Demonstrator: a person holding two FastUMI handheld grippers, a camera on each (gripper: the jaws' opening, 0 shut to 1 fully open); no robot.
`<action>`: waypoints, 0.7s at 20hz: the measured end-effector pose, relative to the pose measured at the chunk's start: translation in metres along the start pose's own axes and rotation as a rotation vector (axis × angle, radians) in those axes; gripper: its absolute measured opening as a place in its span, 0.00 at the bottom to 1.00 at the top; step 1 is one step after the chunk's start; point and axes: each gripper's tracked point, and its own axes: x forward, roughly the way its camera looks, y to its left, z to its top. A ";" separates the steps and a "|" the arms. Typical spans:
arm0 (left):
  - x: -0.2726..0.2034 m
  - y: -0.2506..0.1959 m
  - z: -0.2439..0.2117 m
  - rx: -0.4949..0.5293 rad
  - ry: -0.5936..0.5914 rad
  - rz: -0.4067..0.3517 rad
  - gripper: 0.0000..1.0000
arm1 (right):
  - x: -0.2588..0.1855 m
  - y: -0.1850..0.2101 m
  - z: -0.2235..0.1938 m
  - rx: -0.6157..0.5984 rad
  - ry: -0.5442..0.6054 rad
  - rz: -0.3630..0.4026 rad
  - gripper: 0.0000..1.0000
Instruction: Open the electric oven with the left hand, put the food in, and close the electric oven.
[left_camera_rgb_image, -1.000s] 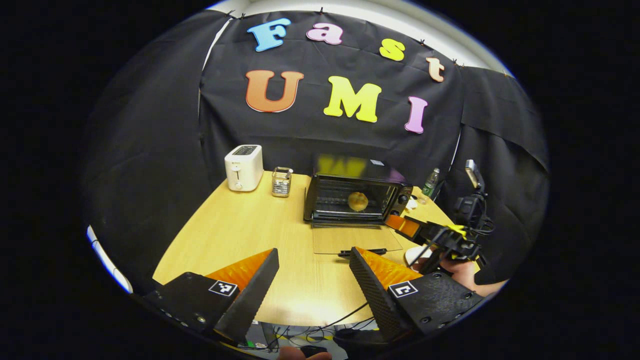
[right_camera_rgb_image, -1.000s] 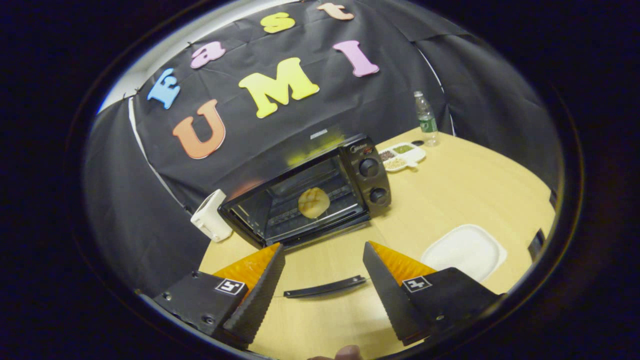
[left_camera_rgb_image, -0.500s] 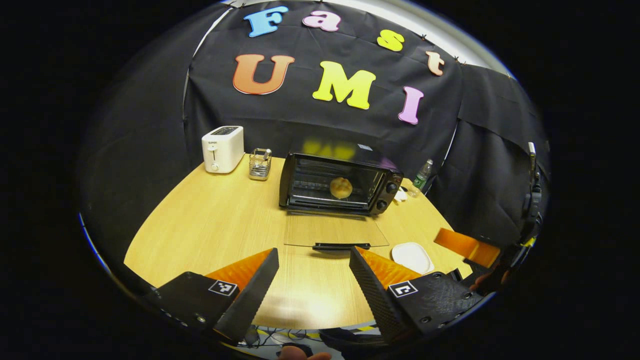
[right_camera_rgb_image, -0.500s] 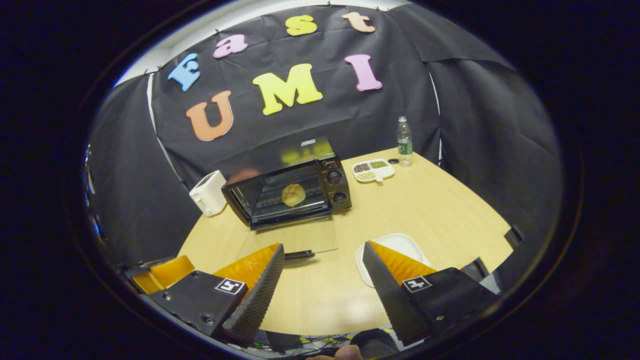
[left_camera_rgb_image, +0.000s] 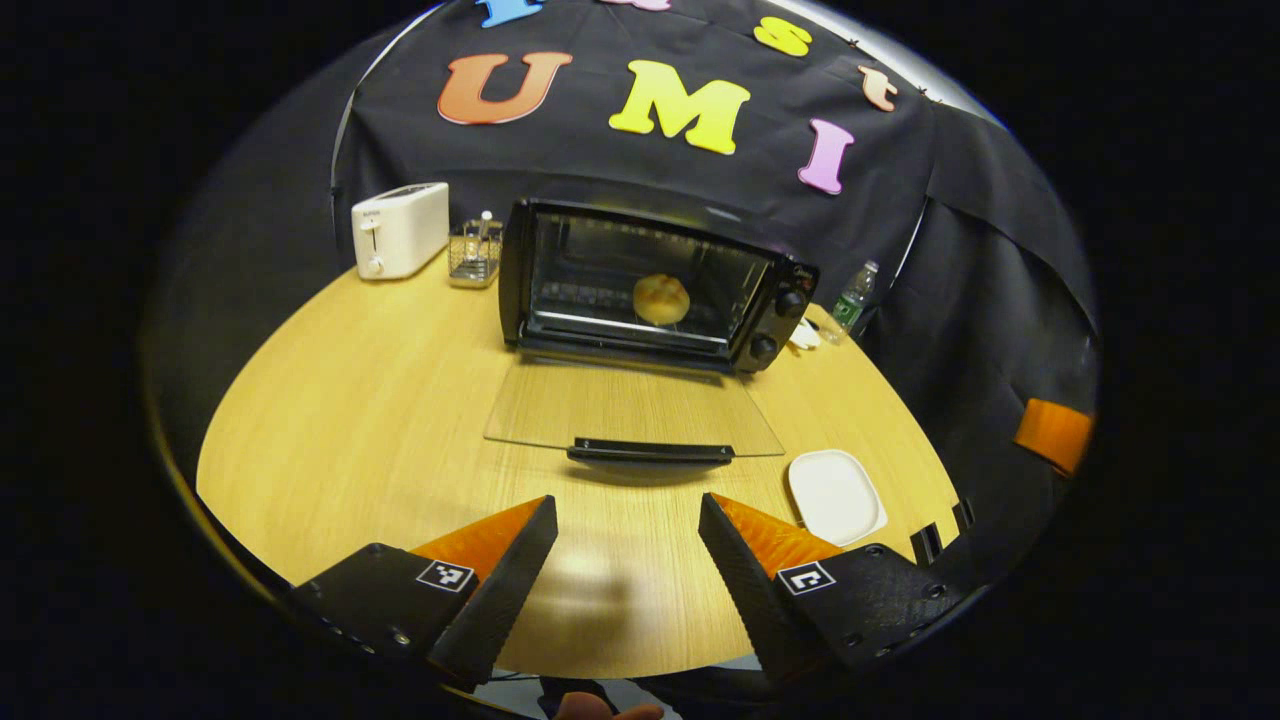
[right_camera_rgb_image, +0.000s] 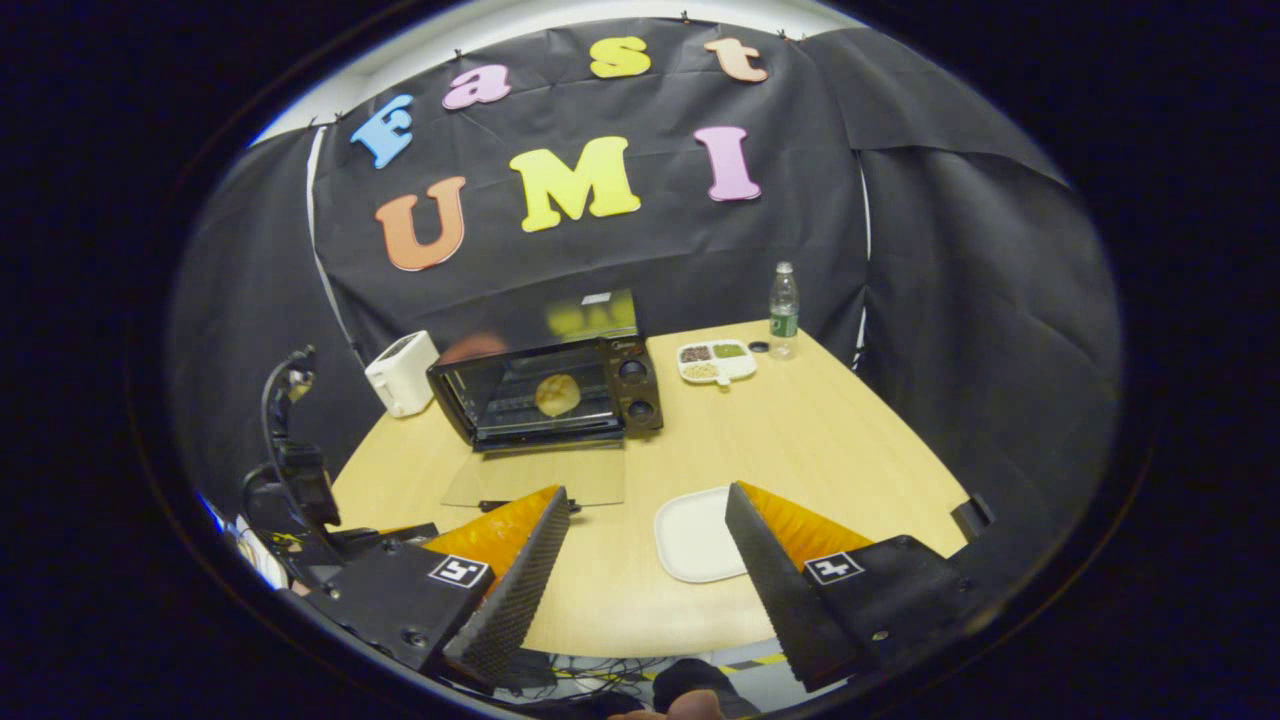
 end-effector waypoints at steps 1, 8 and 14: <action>0.009 -0.001 -0.004 -0.002 0.011 0.005 0.94 | 0.000 -0.008 0.000 0.005 0.003 -0.015 0.95; 0.065 -0.003 -0.020 0.038 0.077 0.045 0.95 | 0.004 -0.056 -0.001 0.021 0.038 -0.094 0.96; 0.094 -0.011 -0.026 0.046 0.113 0.068 0.94 | 0.028 -0.070 0.007 -0.014 0.074 -0.075 0.96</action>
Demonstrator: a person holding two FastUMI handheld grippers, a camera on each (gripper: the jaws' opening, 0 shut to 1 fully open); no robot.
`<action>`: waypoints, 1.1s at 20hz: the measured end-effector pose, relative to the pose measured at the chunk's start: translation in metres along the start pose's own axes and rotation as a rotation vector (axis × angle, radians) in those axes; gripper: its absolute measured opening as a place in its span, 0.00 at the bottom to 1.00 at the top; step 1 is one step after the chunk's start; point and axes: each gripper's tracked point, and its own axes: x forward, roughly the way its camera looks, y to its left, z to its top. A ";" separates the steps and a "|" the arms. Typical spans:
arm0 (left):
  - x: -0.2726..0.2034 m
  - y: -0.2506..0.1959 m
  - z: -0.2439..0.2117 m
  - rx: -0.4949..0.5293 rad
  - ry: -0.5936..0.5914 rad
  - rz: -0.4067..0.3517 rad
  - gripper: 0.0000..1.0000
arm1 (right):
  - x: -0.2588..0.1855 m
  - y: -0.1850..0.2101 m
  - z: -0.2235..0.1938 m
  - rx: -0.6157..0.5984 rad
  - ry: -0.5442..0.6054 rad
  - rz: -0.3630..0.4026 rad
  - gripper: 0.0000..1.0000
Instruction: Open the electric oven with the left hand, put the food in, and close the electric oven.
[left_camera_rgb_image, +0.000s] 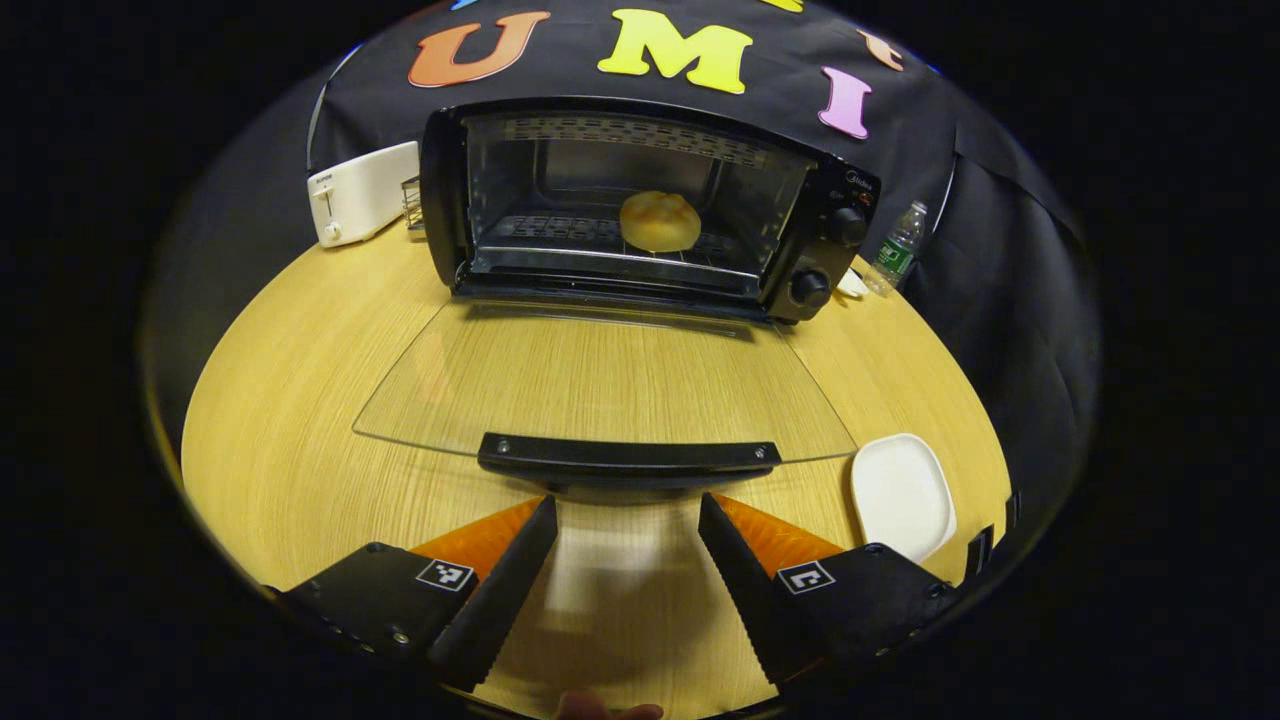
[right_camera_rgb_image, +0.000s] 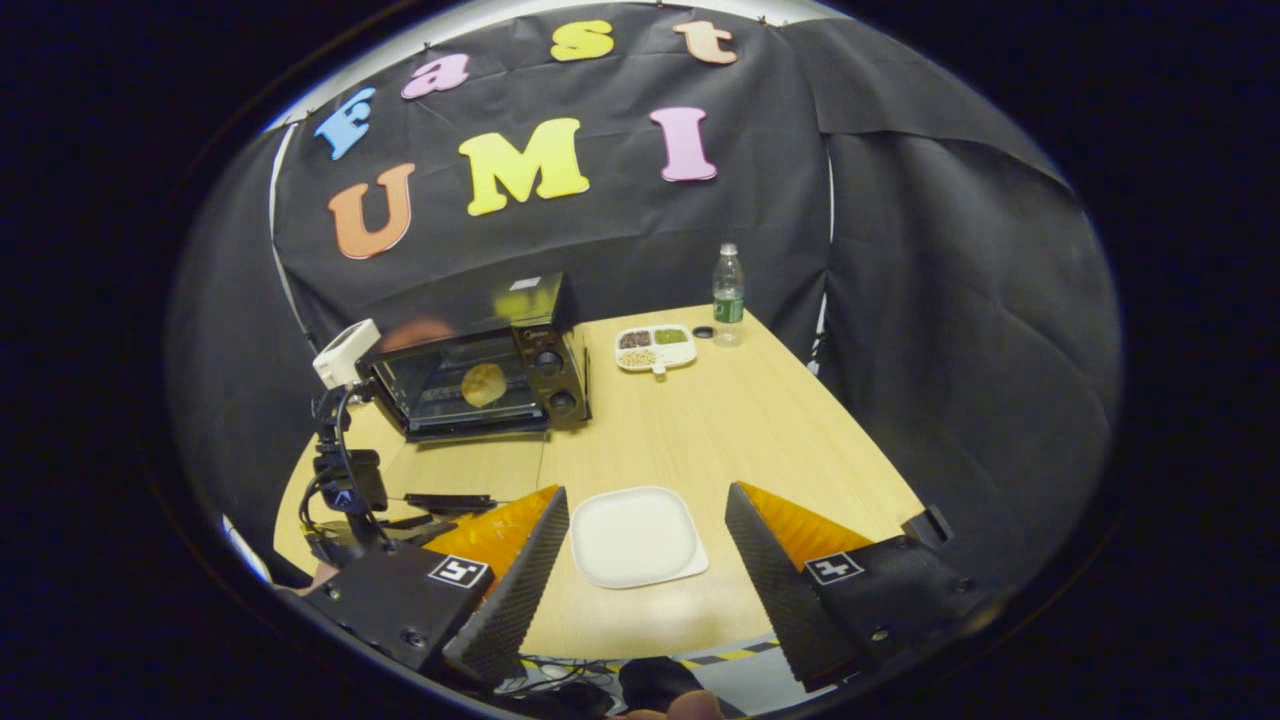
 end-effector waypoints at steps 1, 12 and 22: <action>0.002 0.000 0.001 0.006 0.000 0.012 0.94 | 0.004 0.001 0.004 -0.028 -0.004 0.008 0.96; -0.053 -0.014 0.114 0.042 -0.234 0.056 0.94 | 0.033 0.050 0.034 -0.167 -0.045 0.247 0.96; -0.224 -0.012 0.196 0.044 -0.578 0.030 0.94 | -0.042 0.086 0.065 -0.157 -0.240 0.266 0.97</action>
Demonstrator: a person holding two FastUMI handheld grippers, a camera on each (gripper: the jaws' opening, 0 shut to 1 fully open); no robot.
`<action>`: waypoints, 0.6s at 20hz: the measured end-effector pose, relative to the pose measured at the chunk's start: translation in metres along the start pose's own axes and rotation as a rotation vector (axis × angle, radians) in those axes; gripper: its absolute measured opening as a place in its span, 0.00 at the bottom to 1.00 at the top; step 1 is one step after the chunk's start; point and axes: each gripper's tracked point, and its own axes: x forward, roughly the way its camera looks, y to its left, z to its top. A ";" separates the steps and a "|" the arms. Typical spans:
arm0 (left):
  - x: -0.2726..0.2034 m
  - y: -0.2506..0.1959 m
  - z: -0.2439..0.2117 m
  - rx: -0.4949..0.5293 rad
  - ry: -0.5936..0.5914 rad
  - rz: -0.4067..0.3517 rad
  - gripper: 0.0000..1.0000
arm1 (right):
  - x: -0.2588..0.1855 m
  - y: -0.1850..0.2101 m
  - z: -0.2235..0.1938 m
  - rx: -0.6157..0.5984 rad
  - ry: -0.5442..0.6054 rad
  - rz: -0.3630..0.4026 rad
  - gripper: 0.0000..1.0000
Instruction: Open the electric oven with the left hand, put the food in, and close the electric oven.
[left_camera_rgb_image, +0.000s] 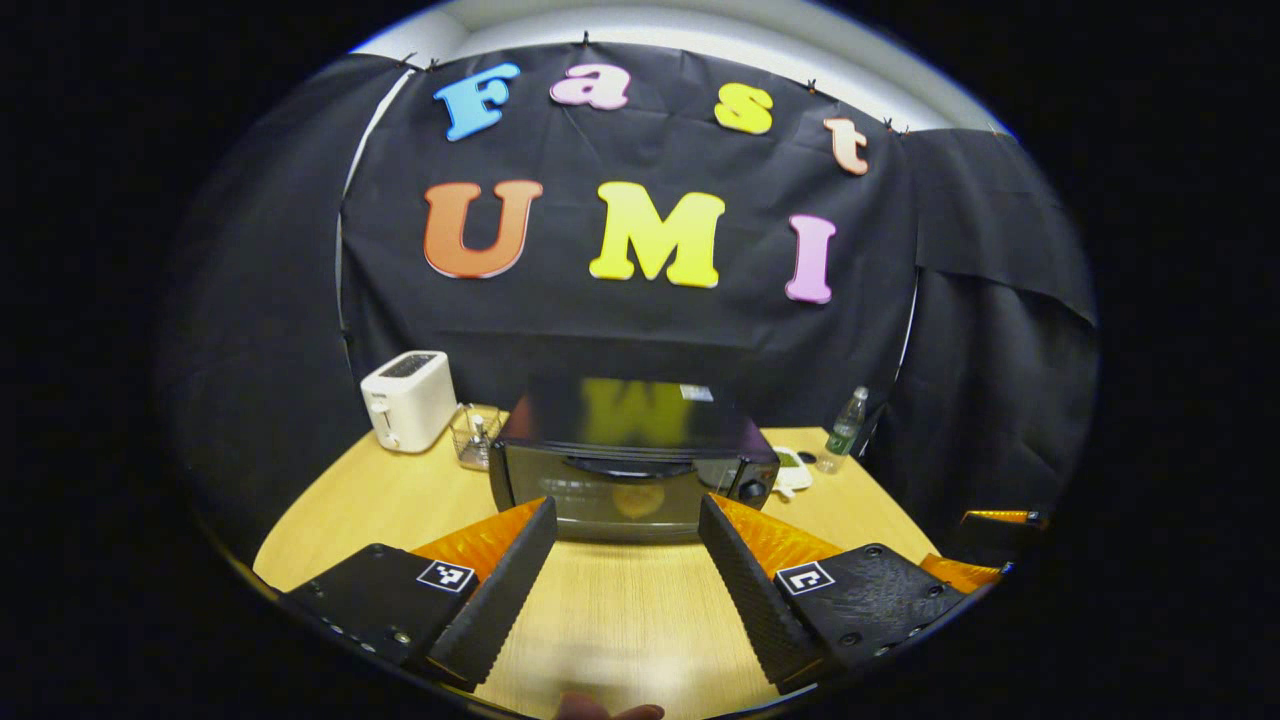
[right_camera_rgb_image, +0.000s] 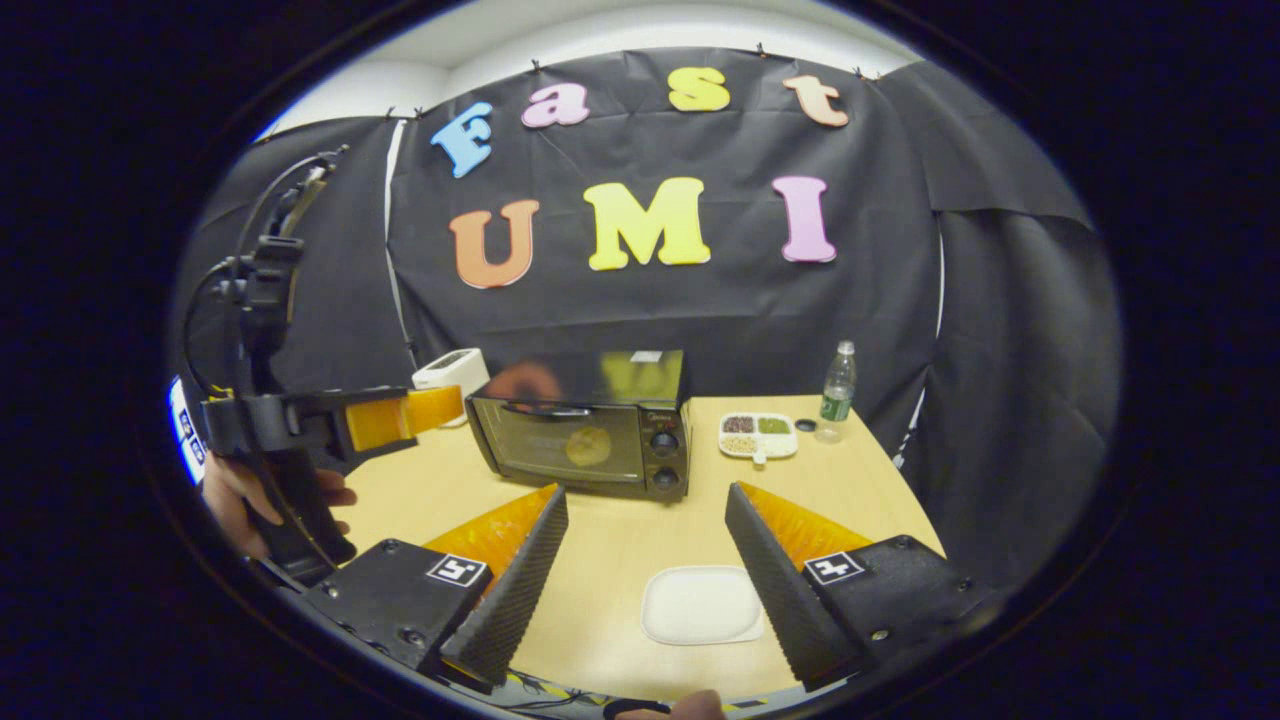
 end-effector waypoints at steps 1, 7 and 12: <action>-0.021 0.002 0.011 -0.006 -0.032 -0.004 0.94 | -0.012 0.006 0.006 -0.004 -0.023 -0.007 0.97; -0.142 0.013 0.034 -0.001 -0.151 -0.013 0.94 | -0.094 0.048 0.018 -0.018 -0.115 -0.042 0.97; -0.217 0.022 0.021 -0.008 -0.181 0.000 0.93 | -0.152 0.080 0.002 -0.020 -0.142 -0.049 0.96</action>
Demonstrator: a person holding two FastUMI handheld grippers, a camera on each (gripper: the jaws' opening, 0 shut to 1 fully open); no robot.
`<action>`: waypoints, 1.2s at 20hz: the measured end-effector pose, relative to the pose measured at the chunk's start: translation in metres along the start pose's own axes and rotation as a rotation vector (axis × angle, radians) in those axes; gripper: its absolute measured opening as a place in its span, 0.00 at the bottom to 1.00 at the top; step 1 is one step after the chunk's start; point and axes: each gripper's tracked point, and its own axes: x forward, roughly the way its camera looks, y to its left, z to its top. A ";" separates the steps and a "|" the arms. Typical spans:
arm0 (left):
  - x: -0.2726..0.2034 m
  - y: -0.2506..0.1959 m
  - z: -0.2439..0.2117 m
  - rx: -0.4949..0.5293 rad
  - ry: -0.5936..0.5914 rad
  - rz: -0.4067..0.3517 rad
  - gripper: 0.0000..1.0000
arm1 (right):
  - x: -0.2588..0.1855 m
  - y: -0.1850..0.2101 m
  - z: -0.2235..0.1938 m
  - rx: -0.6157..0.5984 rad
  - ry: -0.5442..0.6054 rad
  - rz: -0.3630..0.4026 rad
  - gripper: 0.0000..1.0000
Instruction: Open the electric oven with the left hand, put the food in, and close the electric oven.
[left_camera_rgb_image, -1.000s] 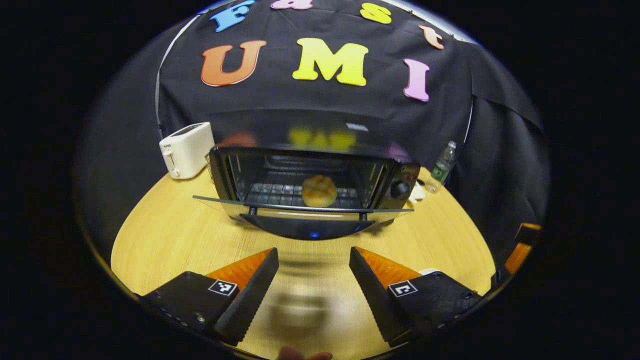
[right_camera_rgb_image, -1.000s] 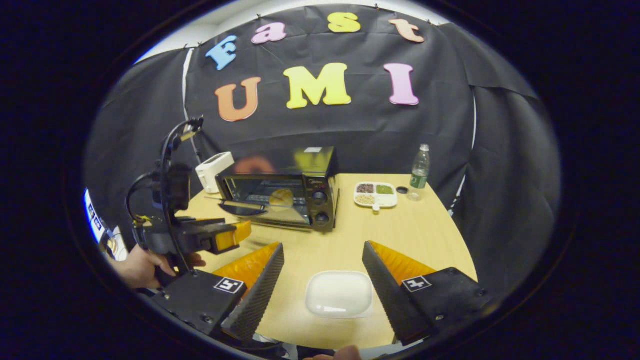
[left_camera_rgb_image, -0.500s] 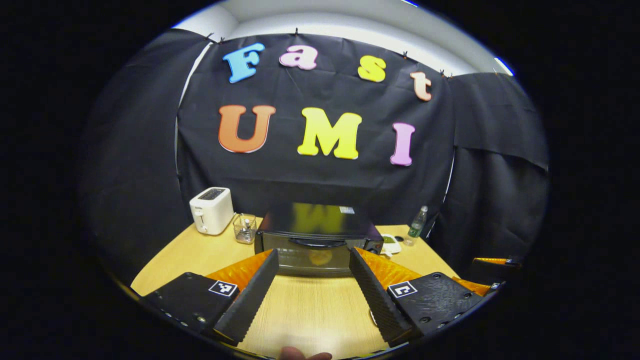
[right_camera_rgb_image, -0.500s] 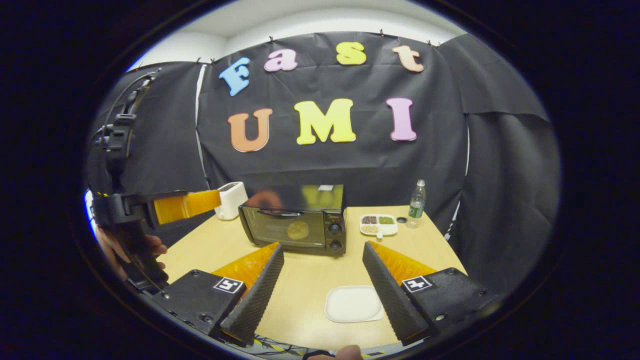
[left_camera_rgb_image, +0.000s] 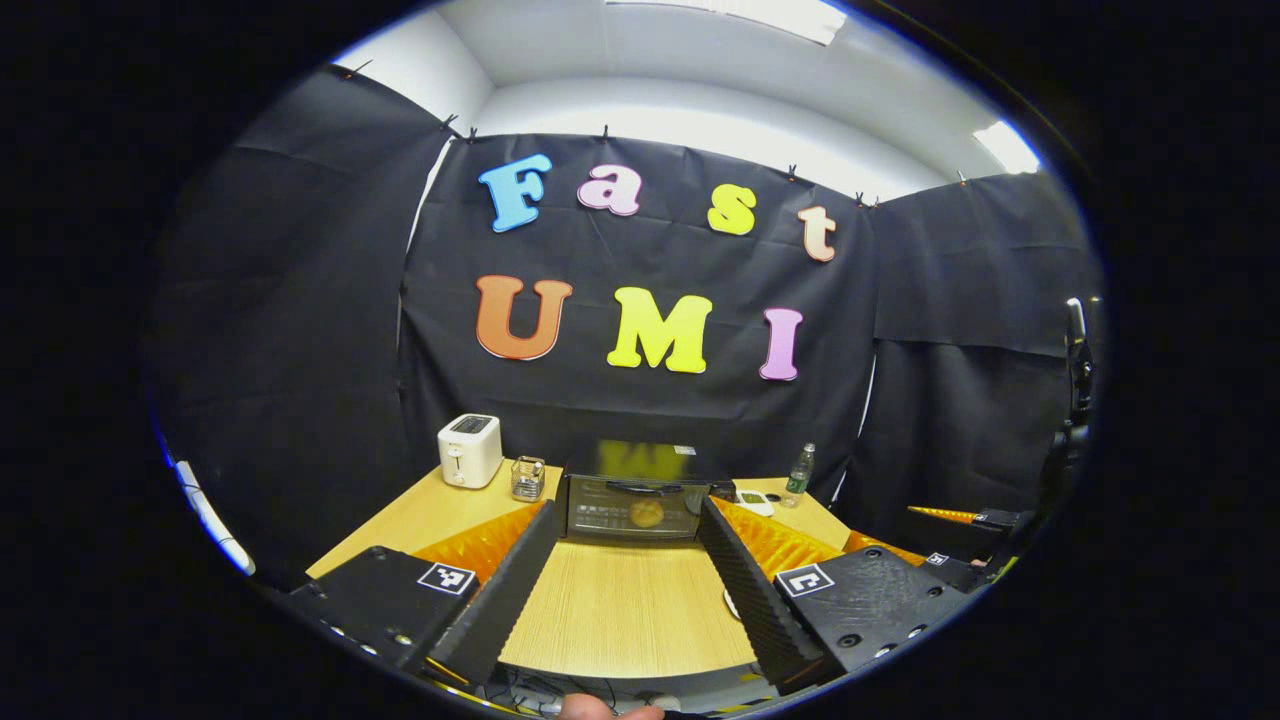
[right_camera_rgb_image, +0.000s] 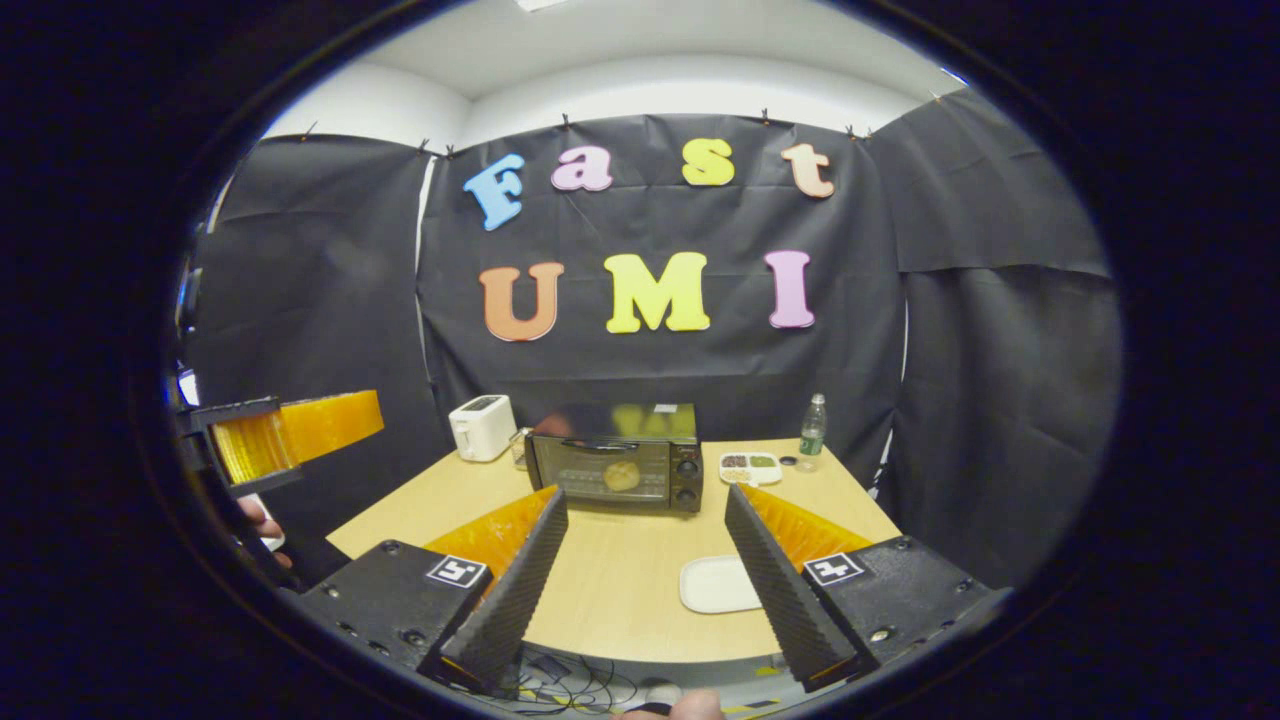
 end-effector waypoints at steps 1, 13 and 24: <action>-0.014 -0.001 -0.001 0.003 -0.004 0.003 0.93 | -0.011 0.005 -0.003 -0.004 0.002 0.001 0.97; -0.078 -0.002 -0.023 0.018 -0.017 0.030 0.94 | -0.063 0.021 -0.025 0.008 0.006 0.016 0.97; -0.078 -0.011 -0.020 0.019 -0.037 0.026 0.93 | -0.063 0.009 -0.027 0.012 -0.022 -0.004 0.96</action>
